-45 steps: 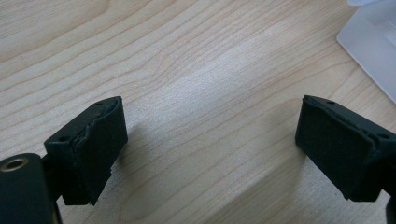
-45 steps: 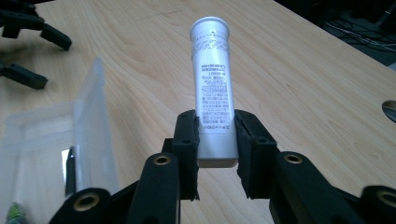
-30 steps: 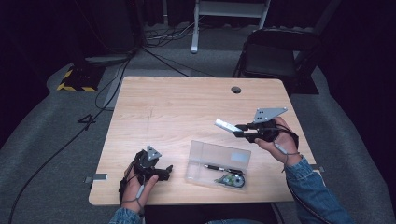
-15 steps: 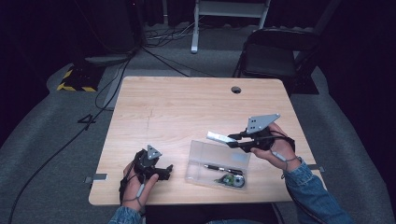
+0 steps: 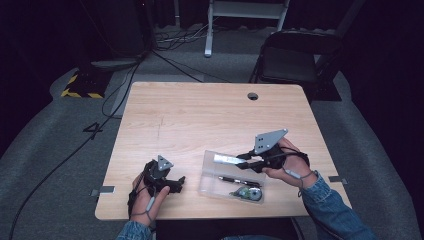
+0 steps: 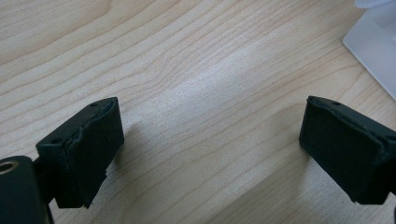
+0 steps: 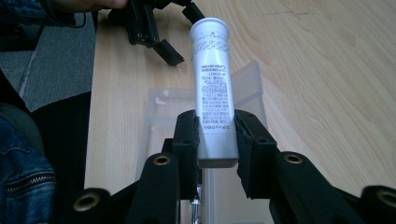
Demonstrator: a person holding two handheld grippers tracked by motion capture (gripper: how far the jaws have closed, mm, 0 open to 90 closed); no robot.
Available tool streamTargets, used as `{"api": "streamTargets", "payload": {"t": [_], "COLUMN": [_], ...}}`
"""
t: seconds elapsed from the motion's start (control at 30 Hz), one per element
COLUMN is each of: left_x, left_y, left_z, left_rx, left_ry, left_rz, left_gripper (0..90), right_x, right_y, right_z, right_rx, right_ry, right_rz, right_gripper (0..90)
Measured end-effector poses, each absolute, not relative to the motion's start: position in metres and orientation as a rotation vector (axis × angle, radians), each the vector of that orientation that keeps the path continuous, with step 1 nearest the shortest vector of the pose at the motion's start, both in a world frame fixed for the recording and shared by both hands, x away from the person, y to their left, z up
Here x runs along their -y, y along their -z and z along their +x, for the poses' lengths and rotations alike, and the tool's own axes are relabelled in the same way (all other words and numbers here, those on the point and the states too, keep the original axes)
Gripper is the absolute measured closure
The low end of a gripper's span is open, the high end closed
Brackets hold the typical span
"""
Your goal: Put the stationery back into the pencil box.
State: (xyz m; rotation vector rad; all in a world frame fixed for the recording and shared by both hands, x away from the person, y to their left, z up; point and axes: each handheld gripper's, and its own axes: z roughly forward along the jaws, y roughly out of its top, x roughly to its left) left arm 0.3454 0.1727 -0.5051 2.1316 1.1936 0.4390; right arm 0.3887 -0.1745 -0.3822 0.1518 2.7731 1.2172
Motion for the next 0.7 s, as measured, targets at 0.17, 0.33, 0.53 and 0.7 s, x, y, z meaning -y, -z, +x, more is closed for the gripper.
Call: {"api": "streamTargets", "payload": {"t": [0.17, 0.33, 0.53, 0.7], "left_x": [-0.173, -0.173, -0.173, -0.173], "left_y": [0.505, 0.505, 0.505, 0.505], "left_z": [0.345, 0.345, 0.346, 0.346], "left_rx": [-1.194, -1.193, -1.188, -1.188], "left_ry": [-0.438, -0.439, -0.438, -0.437], "left_rz": [2.132, 2.132, 2.134, 2.134], "left_gripper": [6.8, 6.8, 6.3, 6.3], "right_x": [0.17, 0.165, 0.159, 0.154], "right_y": [0.385, 0.39, 0.398, 0.405], "right_z": [0.386, 0.384, 0.383, 0.382], "right_rx": [-2.805, -2.845, -2.882, -2.916], "right_ry": [-1.186, -1.142, -1.106, -1.051], "right_rz": [0.111, 0.08, 0.053, 0.042], "right_gripper": [71.7, 71.7, 71.7, 71.7]}}
